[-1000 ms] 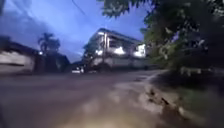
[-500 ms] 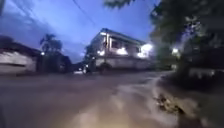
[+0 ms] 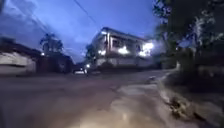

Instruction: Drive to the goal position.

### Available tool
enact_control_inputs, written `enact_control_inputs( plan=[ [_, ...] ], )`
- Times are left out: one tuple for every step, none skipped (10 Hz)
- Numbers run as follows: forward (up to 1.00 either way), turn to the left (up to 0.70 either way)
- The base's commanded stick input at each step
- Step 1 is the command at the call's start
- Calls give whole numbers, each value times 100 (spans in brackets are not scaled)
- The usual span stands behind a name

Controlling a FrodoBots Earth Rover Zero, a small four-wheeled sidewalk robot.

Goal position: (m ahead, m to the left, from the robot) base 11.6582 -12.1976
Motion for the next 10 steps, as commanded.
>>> enact_control_inputs(
  plan=[
    [70, -35],
    [70, -35],
    [70, -35],
    [70, -12],
    [70, 0],
    [70, 0],
    [70, 0],
    [70, 0],
    [70, 0],
    [70, 0]
  ],
)
